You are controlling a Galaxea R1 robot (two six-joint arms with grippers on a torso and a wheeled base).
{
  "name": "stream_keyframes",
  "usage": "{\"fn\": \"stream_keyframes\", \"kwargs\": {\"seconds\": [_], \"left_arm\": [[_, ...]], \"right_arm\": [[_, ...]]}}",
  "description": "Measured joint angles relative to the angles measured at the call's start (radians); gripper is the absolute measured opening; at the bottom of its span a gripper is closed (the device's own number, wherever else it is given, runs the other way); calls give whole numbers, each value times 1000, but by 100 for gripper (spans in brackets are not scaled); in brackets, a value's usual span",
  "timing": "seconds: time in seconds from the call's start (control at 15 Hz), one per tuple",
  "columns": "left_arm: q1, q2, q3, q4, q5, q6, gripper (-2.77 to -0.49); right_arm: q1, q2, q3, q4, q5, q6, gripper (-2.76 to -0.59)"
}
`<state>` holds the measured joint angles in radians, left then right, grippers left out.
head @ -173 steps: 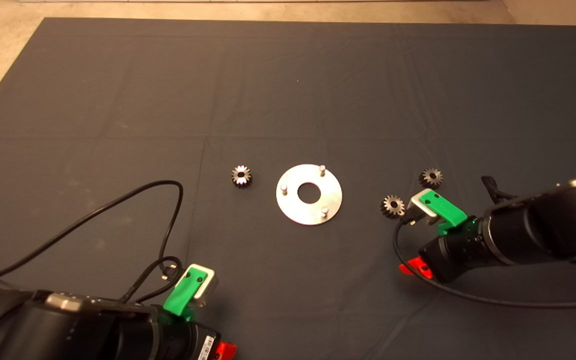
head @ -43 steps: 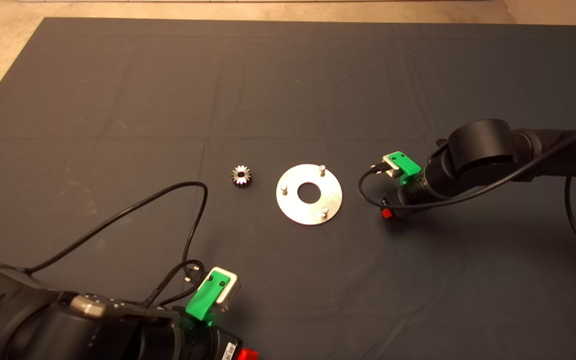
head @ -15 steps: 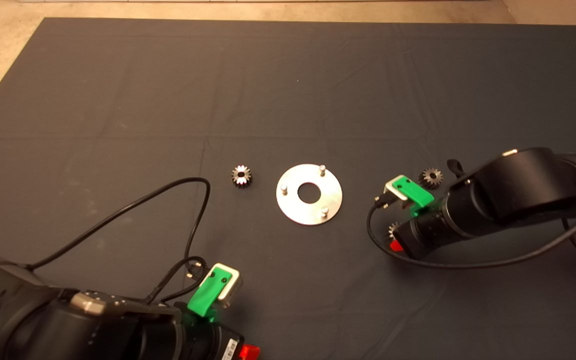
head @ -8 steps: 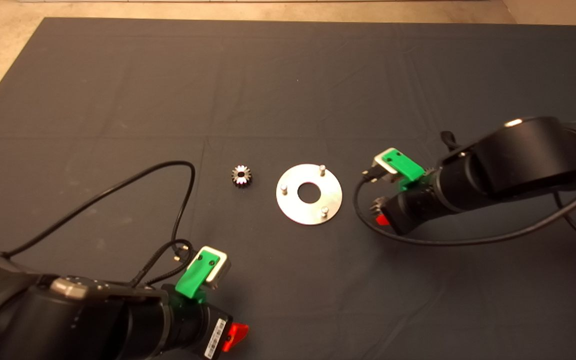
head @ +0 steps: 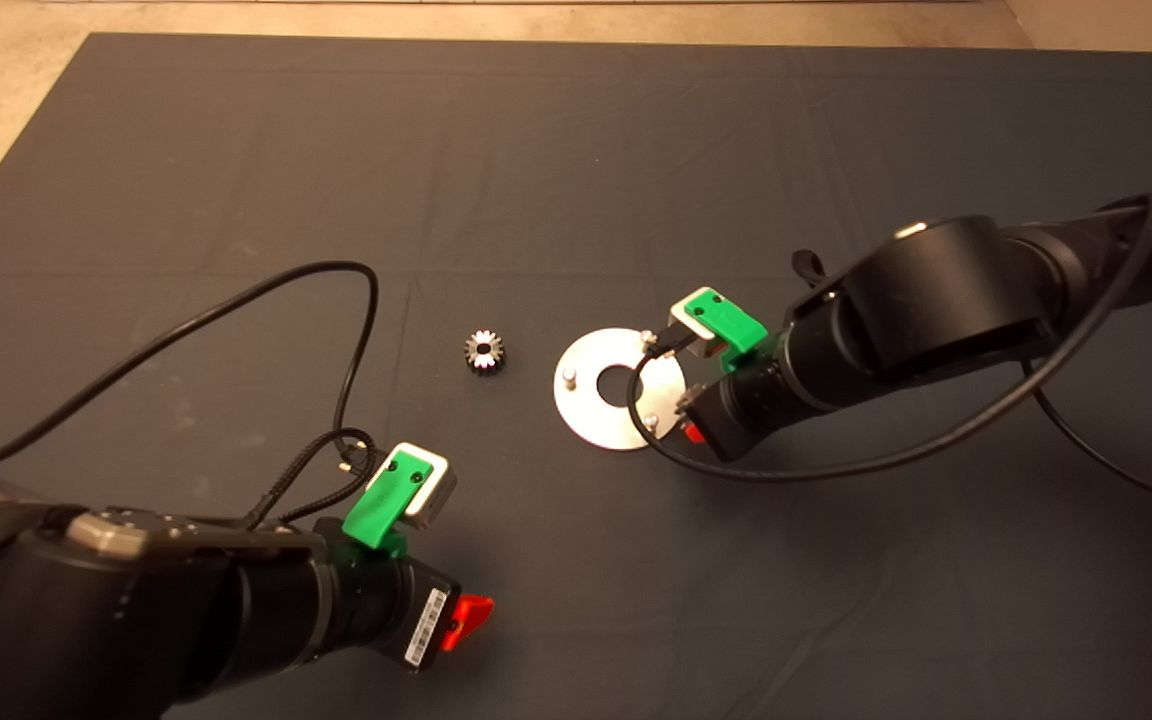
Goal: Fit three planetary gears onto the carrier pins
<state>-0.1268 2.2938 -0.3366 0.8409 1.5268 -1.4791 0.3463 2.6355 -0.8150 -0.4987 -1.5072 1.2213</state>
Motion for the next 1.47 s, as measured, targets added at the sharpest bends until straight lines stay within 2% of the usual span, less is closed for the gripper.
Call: {"fn": "stream_keyframes", "kwargs": {"seconds": [0.2, 0.33, 0.47, 0.53, 0.73, 0.8, 0.87, 1.13, 1.33, 1.47], "left_arm": [[-16, 0, 0, 1, 0, 1, -90], [-22, 0, 0, 1, 0, 2, -90], [-29, 0, 0, 1, -1, 2, -90], [-29, 0, 0, 1, -1, 2, -90], [-29, 0, 0, 1, 0, 2, -90], [-31, 0, 0, 0, 0, 2, -90], [-34, 0, 0, 1, 0, 2, -90], [-35, 1, 0, 1, 0, 2, -90], [-49, 3, 0, 1, 0, 2, -90], [-49, 6, 0, 1, -1, 2, -90]], "right_arm": [[0, 61, -47, 1, -3, -1, -253], [0, 69, -52, 1, 0, -1, -253], [0, 69, -56, 3, -14, -1, -253], [0, 71, -58, 10, -15, -1, -253], [0, 92, -61, 62, -20, -2, -254], [0, 93, -61, 66, -20, -2, -253], [0, 93, -61, 65, -29, -2, -254], [0, 121, -61, 66, -30, -5, -254], [0, 140, -64, 66, -27, -15, -254], [-1, 140, -77, 66, -29, -28, -254]]}}
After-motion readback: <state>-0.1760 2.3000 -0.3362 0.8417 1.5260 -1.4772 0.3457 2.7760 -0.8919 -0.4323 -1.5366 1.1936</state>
